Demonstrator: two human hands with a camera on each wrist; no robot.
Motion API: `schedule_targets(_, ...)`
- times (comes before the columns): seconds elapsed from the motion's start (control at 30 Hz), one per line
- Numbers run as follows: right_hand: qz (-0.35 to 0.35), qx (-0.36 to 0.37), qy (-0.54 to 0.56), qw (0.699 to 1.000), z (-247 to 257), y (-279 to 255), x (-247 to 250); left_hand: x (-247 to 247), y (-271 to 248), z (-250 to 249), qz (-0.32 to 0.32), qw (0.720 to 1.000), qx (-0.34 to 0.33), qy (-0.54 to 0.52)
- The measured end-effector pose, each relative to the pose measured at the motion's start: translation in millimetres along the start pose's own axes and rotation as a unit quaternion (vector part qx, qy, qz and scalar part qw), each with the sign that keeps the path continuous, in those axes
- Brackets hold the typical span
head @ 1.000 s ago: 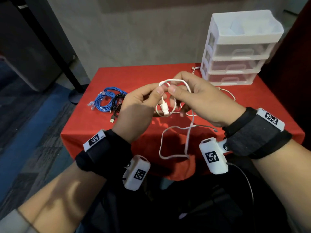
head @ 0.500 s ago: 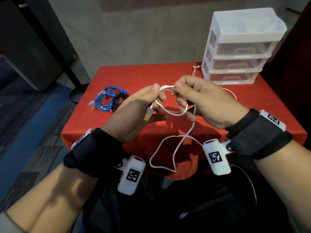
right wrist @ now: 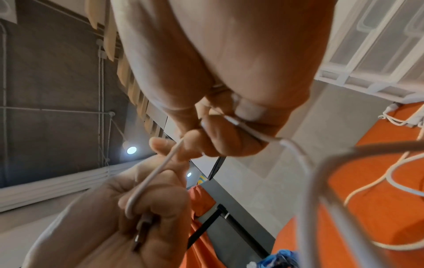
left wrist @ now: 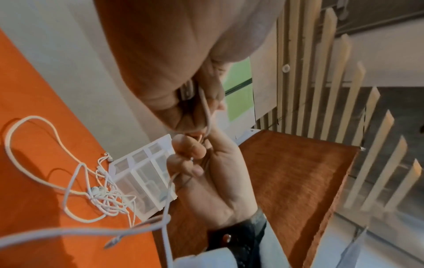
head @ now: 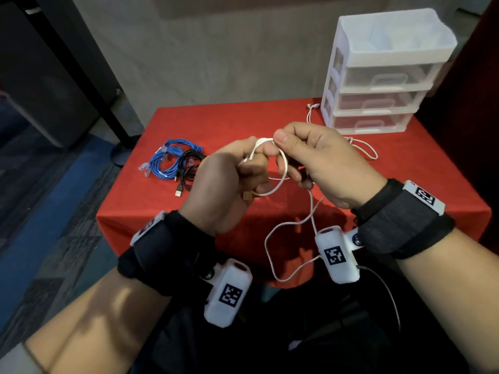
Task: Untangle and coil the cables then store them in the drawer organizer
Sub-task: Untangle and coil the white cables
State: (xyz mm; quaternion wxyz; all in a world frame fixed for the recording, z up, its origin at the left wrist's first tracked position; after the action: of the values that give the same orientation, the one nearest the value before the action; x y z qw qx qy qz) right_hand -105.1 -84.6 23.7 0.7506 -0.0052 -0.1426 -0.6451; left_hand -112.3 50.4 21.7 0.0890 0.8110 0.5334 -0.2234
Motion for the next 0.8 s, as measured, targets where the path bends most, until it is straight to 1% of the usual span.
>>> schedule_targets(0.07, -0.011, 0.006, -0.018, 1.000, 0.9, 2.8, 4.5, 2.8, 0.1, -3.0, -0.023, 0.998, -0.017, -0.051)
schedule_targets(0.1, -0.018, 0.005, -0.025, 1.000, -0.2, 3.7, 8.5, 4.6, -0.1, -5.3, -0.021, 0.996, -0.018, -0.081)
schedule_targets(0.2, -0.021, -0.014, -0.048, 0.999, -11.8, 3.3, 18.5, 9.8, -2.5, -12.6, 0.011, 0.987, 0.001, -0.160)
schedule_targets(0.27, -0.010, -0.035, -0.075, 0.997, -22.8, 0.1, 18.4, 15.7, -3.2, -17.8, 0.014, 0.984, 0.000, -0.177)
schedule_targets(0.33, 0.000, -0.047, -0.122, 0.991, -34.3, -4.8, 15.1, 20.3, -1.2, -27.1, 0.009, 0.982, -0.028, -0.184)
schedule_targets(0.4, 0.036, -0.037, -0.196, 0.979, -40.9, -12.5, 5.3, 27.7, 2.7, -37.3, -0.007, 0.977, -0.062, -0.203)
schedule_targets(0.47, 0.101, -0.018, -0.255, 0.962, -40.2, -24.3, -12.6, 35.5, 6.8, -44.9, -0.025, 0.976, -0.097, -0.196)
schedule_targets(0.5, 0.131, -0.010, -0.272, 0.953, -36.6, -31.1, -21.9, 38.9, 9.3, -46.5, -0.034, 0.979, -0.119, -0.161)
schedule_targets(0.57, 0.162, 0.013, -0.293, 0.942, -22.1, -42.3, -34.6, 39.9, 11.4, -45.2, -0.056, 0.985, -0.162, -0.029)
schedule_targets(0.6, 0.156, 0.033, -0.303, 0.940, -12.9, -45.0, -36.5, 38.0, 10.7, -42.4, -0.065, 0.981, -0.176, 0.052)
schedule_targets(0.63, 0.138, 0.055, -0.315, 0.937, -3.3, -46.1, -34.9, 35.1, 9.3, -37.8, -0.070, 0.973, -0.176, 0.130)
schedule_targets(0.7, 0.096, 0.095, -0.346, 0.928, 13.3, -45.0, -26.9, 33.0, 8.3, -23.2, -0.059, 0.947, -0.166, 0.268)
schedule_targets(0.8, 0.073, 0.140, -0.376, 0.913, 30.0, -41.6, -16.7, 26.1, 4.4, -1.9, 0.001, 0.880, -0.166, 0.444)
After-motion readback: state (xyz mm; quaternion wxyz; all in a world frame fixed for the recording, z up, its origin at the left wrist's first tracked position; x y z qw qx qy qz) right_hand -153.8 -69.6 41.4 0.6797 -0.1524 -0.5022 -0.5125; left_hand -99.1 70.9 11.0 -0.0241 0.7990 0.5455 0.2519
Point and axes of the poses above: each hand's wrist, its own y-axis towards the middle knuckle, its own x-axis out of the back of the hand, z = x × y, the point moved 6 cm from there along y, towards the middle knuckle, and after that the axes turned 5 degrees about -y, right-handed, at the moved point
